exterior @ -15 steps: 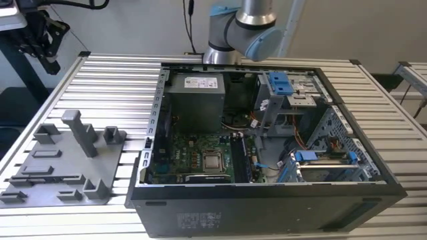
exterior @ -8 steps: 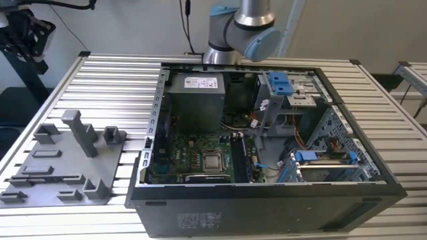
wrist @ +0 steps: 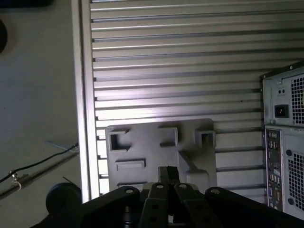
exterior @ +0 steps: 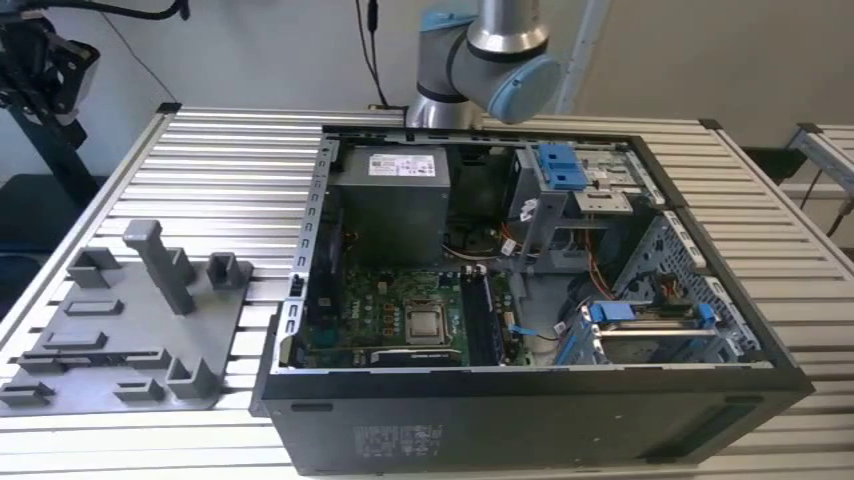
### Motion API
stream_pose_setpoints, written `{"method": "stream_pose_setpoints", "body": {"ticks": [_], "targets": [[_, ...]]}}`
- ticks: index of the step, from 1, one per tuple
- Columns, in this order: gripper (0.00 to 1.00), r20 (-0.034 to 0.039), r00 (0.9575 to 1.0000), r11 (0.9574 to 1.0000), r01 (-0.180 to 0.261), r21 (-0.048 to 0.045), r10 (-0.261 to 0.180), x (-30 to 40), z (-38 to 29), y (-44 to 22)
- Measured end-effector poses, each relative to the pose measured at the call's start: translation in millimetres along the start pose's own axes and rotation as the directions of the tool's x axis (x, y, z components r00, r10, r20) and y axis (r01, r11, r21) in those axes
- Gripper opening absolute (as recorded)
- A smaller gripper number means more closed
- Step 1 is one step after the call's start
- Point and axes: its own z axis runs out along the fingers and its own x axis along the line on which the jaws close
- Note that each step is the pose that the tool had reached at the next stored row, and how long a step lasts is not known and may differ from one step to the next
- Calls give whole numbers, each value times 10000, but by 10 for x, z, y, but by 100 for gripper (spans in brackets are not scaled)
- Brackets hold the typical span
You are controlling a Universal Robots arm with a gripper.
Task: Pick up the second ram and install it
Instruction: 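Reach for the second ram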
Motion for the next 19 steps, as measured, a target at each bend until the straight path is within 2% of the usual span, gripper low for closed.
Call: {"method": "stream_pose_setpoints", "body": {"ticks": [13,19], "targets": [[11,1,10000,10000,2,1,-2,-18,10,-235],[11,-5,10000,10000,1,0,-1,-30,22,-413]]}}
